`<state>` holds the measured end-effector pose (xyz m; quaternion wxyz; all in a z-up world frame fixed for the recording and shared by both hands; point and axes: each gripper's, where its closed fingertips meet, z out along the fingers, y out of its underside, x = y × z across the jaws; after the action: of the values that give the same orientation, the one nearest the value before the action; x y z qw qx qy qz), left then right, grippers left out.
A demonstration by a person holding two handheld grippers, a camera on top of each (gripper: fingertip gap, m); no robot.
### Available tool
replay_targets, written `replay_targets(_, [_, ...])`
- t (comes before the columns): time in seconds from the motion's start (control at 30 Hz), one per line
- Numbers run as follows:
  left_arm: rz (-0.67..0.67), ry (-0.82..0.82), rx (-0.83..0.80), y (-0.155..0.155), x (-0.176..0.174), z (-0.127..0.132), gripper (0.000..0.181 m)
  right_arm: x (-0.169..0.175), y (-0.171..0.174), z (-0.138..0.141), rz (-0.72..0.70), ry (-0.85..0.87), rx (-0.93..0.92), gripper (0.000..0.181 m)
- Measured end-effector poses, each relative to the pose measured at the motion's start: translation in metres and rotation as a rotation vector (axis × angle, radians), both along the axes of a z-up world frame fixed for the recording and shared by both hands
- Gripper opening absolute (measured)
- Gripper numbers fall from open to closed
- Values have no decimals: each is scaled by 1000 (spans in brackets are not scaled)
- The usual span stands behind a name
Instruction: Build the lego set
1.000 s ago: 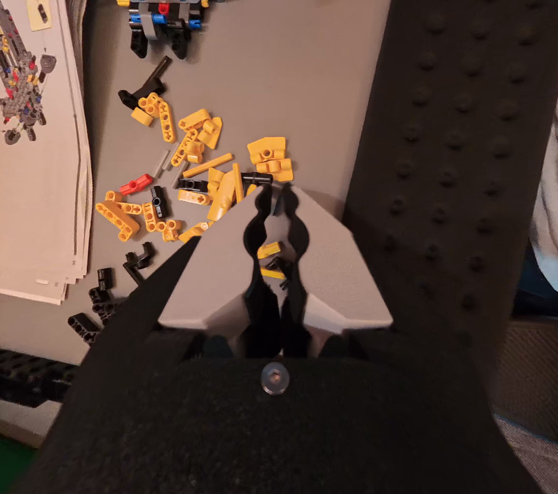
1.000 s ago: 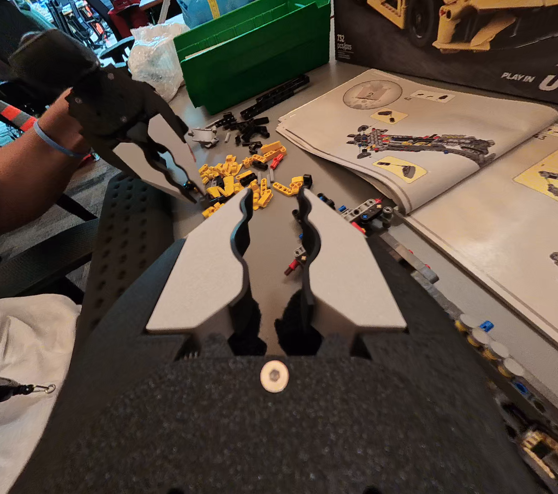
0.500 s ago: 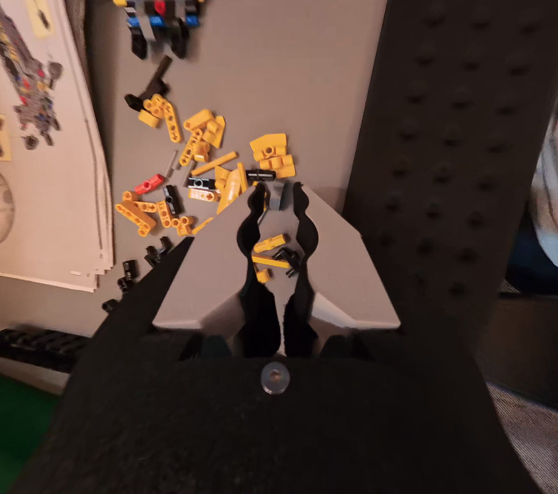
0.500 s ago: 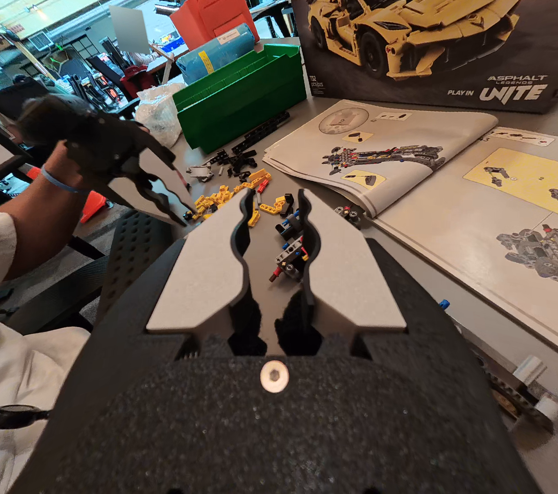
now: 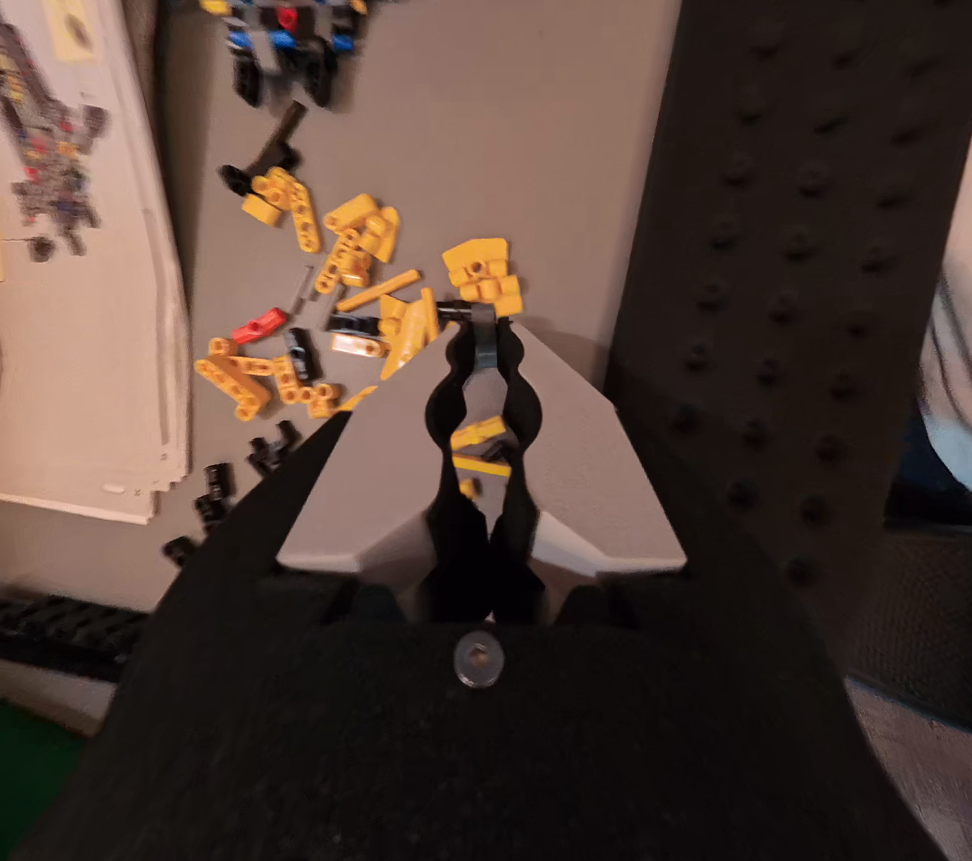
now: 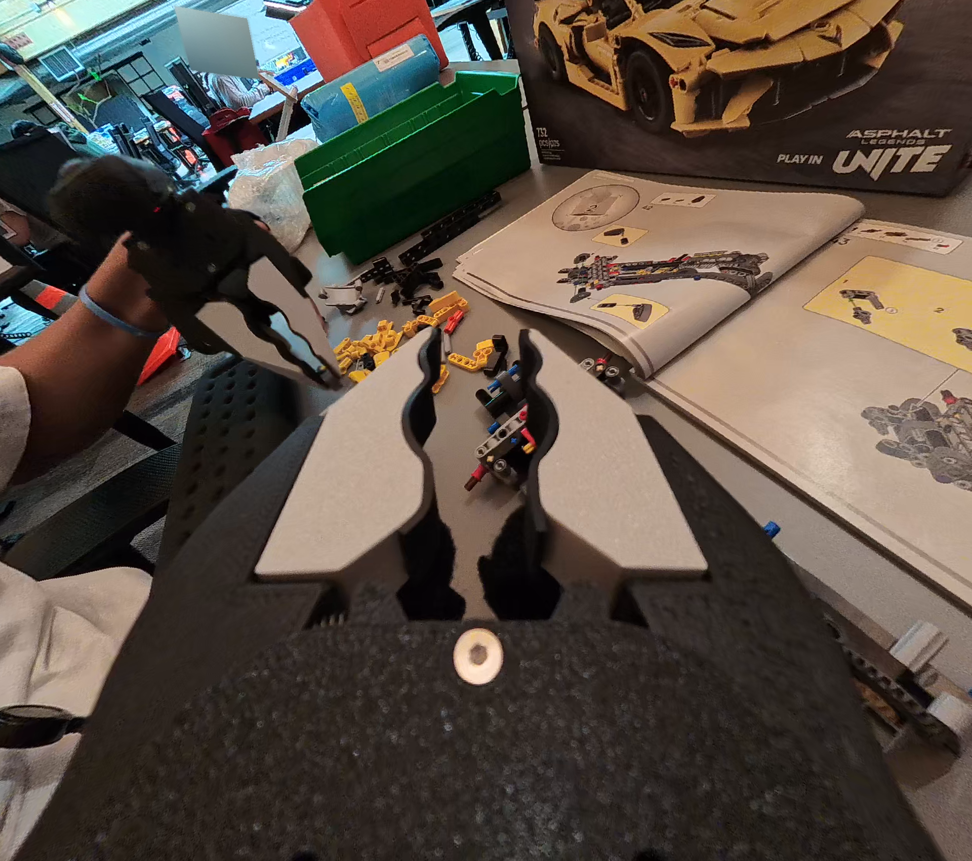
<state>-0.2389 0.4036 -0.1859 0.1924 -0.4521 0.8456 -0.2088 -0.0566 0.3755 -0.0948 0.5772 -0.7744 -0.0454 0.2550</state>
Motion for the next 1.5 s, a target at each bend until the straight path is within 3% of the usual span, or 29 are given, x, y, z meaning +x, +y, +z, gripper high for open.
replay_targets(0.17, [127, -201, -75, -11, 56, 37, 6, 6, 2, -3, -44, -52, -5, 28])
replay_targets(0.3, [107, -168, -87, -45, 104, 14, 7, 12, 2, -4, -74, -71, -11, 28])
replay_targets(0.47, [1, -121, -75, -80, 129, -3, 7, 21, 0, -1, -98, -31, -4, 27])
replay_targets(0.77, [37, -106, -50, -88, 143, -18, 7, 22, 0, -1, -85, 13, -12, 28])
replay_targets(0.8, [36, -104, -61, -90, 142, -18, 10, 21, 0, -1, -81, 15, -13, 28])
replay_targets(0.87, [43, -123, -65, -92, 138, -14, 33, 19, 0, -2, -72, 20, -19, 28])
replay_targets(1.0, [128, -208, -93, -73, 114, 8, 34, 17, 1, -7, -66, 2, -35, 28])
replay_targets(1.17, [436, -289, -135, -10, 53, 29, 32, 8, 5, -19, -44, -71, -78, 29])
replay_targets(1.33, [744, -272, -145, 44, -9, 22, 30, -2, 9, -31, -27, -156, -105, 28])
replay_targets(1.5, [938, -277, -163, 78, -44, 16, 27, -11, 13, -40, 1, -179, -131, 28])
